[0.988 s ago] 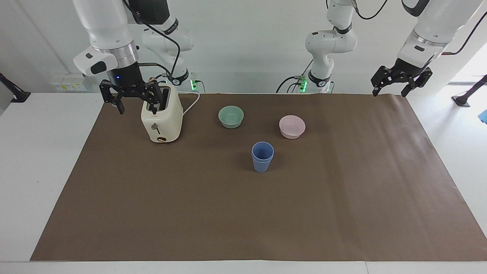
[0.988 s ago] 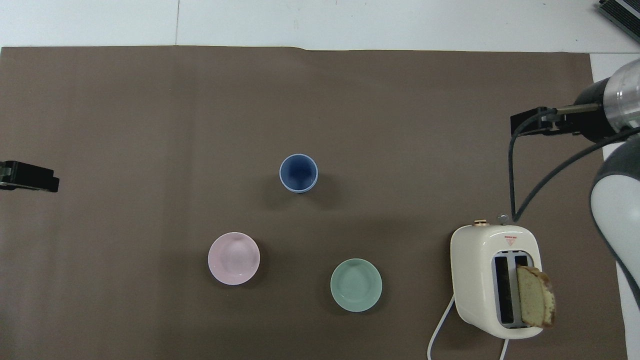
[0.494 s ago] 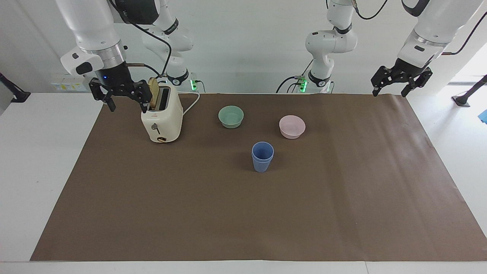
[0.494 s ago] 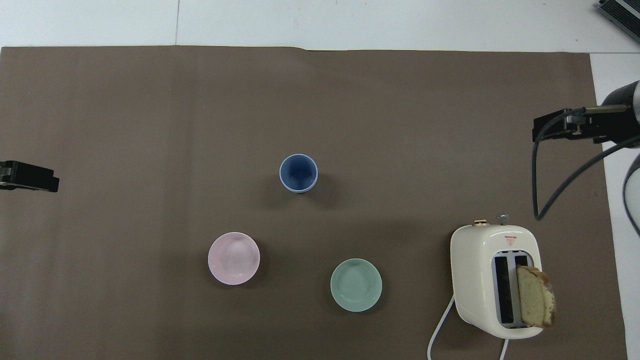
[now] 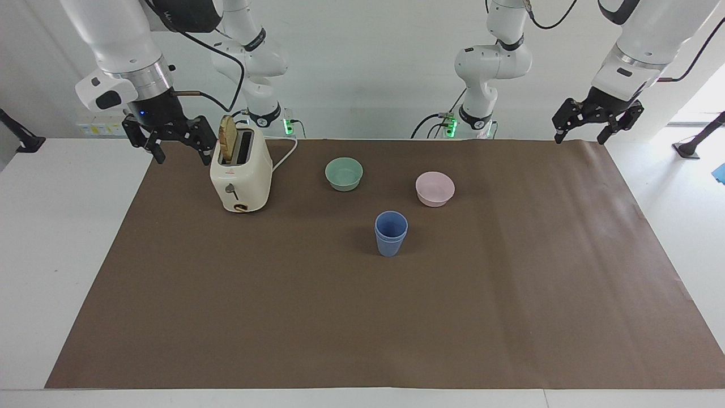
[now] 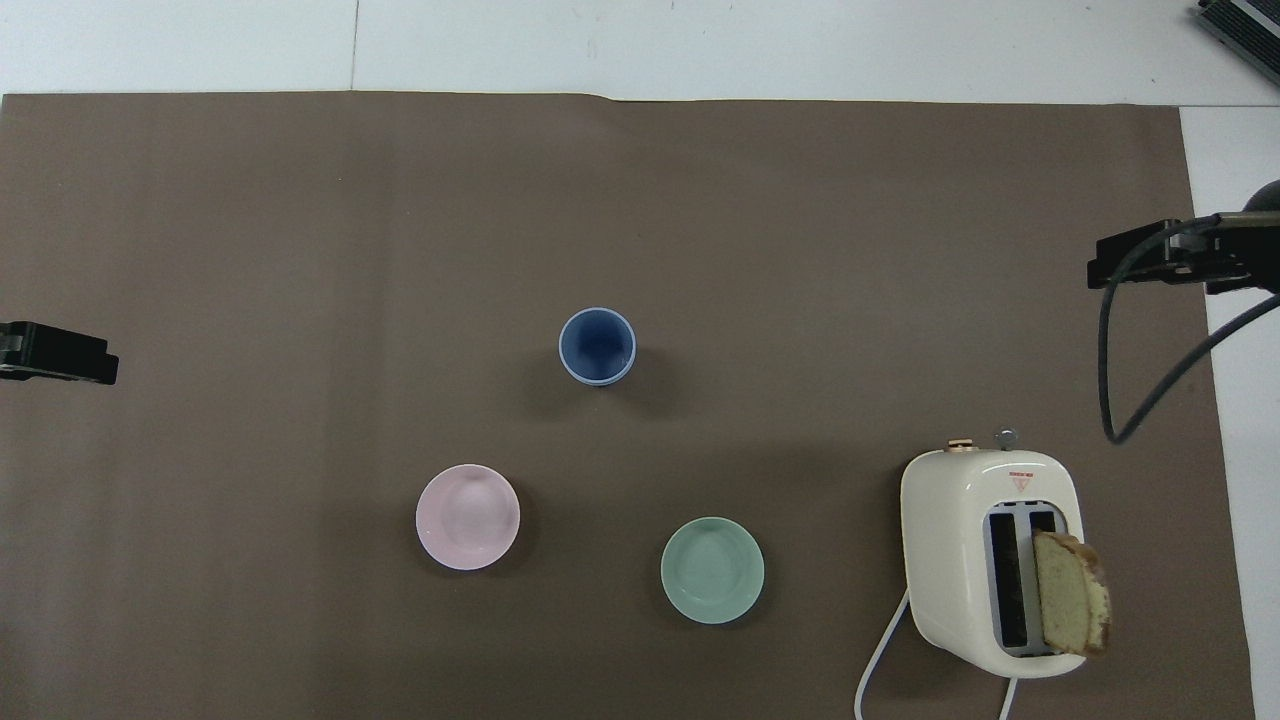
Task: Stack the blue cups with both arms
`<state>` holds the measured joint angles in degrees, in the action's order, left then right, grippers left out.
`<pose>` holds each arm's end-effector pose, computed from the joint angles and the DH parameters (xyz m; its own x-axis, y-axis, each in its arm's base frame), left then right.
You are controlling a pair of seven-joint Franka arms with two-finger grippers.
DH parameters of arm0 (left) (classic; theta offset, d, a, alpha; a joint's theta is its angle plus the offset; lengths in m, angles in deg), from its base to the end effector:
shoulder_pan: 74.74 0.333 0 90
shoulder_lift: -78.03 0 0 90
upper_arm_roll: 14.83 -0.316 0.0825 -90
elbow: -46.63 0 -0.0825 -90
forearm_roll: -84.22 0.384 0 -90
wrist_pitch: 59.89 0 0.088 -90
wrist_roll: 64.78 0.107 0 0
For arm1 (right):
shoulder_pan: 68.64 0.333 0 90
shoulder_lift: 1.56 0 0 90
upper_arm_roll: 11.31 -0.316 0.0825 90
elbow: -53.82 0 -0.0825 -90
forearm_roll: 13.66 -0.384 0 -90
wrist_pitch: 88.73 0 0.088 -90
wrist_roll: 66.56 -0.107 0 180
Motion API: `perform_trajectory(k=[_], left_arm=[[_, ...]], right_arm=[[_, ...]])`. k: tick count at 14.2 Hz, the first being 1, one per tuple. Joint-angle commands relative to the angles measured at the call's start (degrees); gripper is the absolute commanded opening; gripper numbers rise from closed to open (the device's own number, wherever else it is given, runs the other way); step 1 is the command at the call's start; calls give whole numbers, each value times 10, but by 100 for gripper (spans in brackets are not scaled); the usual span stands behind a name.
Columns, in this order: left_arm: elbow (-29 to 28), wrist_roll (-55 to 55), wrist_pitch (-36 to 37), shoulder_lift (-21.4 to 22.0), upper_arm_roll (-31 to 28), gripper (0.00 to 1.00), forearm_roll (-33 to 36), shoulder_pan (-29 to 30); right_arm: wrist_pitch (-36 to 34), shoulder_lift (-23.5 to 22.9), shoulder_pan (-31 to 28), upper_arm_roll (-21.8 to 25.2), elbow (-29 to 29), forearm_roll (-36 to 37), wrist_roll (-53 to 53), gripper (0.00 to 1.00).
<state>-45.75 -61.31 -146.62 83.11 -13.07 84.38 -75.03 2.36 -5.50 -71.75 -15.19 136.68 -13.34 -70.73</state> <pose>0.5205 -0.0191 0.6477 0.9953 -0.0959 -0.0103 -0.0959 -0.9954 -0.0049 0.5785 0.0056 0.6464 0.9954 -0.0597 0.0748 -0.0596 -0.9982 -0.0045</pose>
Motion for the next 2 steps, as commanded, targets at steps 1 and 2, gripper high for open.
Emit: perform_trajectory(k=[1, 2], left_arm=[[4, 5, 9, 1, -5, 100, -6, -4], [4, 5, 9, 1, -5, 100, -6, -4]], right_arm=[[-6, 12, 2, 5, 11, -11, 19, 100], [-6, 15, 1, 6, 13, -10, 20, 100]])
